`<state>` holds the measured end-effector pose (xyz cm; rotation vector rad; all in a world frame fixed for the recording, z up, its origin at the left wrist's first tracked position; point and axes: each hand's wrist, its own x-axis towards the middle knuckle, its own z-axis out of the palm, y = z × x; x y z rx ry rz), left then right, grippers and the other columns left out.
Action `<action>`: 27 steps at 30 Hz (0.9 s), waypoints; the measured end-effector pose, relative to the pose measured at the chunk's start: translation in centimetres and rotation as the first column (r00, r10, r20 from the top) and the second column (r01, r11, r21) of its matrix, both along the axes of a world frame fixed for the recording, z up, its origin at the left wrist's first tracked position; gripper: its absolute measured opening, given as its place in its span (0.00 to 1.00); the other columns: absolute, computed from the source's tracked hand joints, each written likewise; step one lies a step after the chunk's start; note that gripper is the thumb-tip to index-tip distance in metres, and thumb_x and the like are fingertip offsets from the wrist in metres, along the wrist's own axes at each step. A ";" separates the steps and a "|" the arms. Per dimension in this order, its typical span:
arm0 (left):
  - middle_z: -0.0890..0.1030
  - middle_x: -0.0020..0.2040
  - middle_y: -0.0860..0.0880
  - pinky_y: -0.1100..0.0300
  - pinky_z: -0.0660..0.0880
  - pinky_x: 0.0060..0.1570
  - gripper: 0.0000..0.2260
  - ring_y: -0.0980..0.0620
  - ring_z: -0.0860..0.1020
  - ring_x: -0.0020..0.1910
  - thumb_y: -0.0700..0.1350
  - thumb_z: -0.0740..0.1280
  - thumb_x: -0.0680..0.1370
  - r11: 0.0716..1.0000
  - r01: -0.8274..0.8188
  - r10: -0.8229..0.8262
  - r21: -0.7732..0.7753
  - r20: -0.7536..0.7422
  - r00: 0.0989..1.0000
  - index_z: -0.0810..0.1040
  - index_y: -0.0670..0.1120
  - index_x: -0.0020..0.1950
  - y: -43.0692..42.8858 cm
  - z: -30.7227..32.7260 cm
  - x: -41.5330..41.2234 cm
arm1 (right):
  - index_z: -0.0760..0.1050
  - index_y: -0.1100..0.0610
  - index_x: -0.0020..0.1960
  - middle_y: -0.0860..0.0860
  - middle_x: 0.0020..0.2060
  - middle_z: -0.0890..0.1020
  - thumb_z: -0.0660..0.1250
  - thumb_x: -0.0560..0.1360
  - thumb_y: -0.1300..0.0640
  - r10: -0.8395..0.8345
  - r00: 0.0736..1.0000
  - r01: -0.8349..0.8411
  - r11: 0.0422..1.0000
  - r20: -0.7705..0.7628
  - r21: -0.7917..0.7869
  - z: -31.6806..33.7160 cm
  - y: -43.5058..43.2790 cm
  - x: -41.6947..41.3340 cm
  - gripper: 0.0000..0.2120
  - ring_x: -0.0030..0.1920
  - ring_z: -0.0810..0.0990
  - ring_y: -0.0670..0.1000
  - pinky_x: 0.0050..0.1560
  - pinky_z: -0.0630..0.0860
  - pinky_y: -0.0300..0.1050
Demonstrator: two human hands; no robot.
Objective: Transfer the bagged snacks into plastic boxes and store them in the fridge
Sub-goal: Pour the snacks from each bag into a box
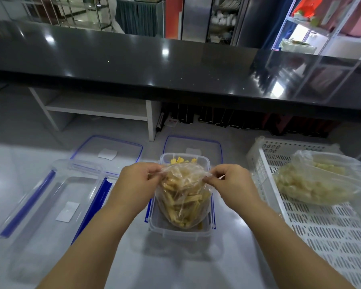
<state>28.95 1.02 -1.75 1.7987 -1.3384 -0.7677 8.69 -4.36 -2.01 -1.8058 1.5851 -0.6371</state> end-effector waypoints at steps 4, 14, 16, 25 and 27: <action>0.72 0.42 0.55 0.70 0.67 0.37 0.06 0.61 0.72 0.37 0.51 0.72 0.72 1.000 -0.013 0.016 -0.016 0.143 0.990 0.83 0.54 0.48 -0.5 0.2 -0.8 | 0.76 0.52 0.37 0.52 0.32 0.78 0.73 0.70 0.56 0.044 0.999 -0.044 0.999 0.014 -0.009 0.1 0.1 1.0 0.07 0.30 0.74 0.50 0.32 0.76 0.46; 0.74 0.44 0.55 0.63 0.73 0.44 0.07 0.59 0.74 0.43 0.54 0.69 0.74 0.981 0.186 -0.193 0.055 0.171 0.966 0.84 0.54 0.47 -0.1 -0.9 -2.1 | 0.76 0.47 0.33 0.47 0.31 0.78 0.69 0.74 0.60 0.153 0.987 -0.143 0.976 -0.051 0.163 -0.5 0.2 1.0 0.13 0.31 0.78 0.48 0.34 0.77 0.39; 0.76 0.43 0.54 0.61 0.75 0.45 0.08 0.59 0.75 0.42 0.53 0.68 0.74 0.980 0.192 -0.197 0.049 0.155 0.968 0.85 0.52 0.42 0.0 -0.6 -1.9 | 0.82 0.51 0.39 0.45 0.31 0.77 0.68 0.74 0.59 0.143 0.989 -0.136 0.982 -0.047 0.129 -0.5 0.3 1.1 0.08 0.29 0.77 0.44 0.32 0.74 0.35; 0.83 0.35 0.51 0.58 0.81 0.38 0.09 0.54 0.80 0.32 0.44 0.66 0.77 0.998 0.056 -0.056 0.008 -0.092 0.994 0.83 0.53 0.40 0.5 0.4 -1.4 | 0.69 0.38 0.47 0.49 0.36 0.80 0.63 0.75 0.67 0.014 0.970 -0.029 0.998 0.242 0.059 -0.9 1.3 -0.1 0.21 0.33 0.80 0.50 0.33 0.80 0.45; 0.83 0.36 0.49 0.52 0.82 0.41 0.10 0.51 0.82 0.32 0.43 0.62 0.79 0.999 0.016 -0.007 0.044 -0.204 0.979 0.79 0.48 0.41 0.3 0.3 -1.4 | 0.69 0.40 0.47 0.50 0.35 0.82 0.59 0.76 0.69 -0.015 0.952 0.002 0.999 0.306 0.044 -0.8 1.5 -0.4 0.21 0.30 0.81 0.50 0.30 0.78 0.42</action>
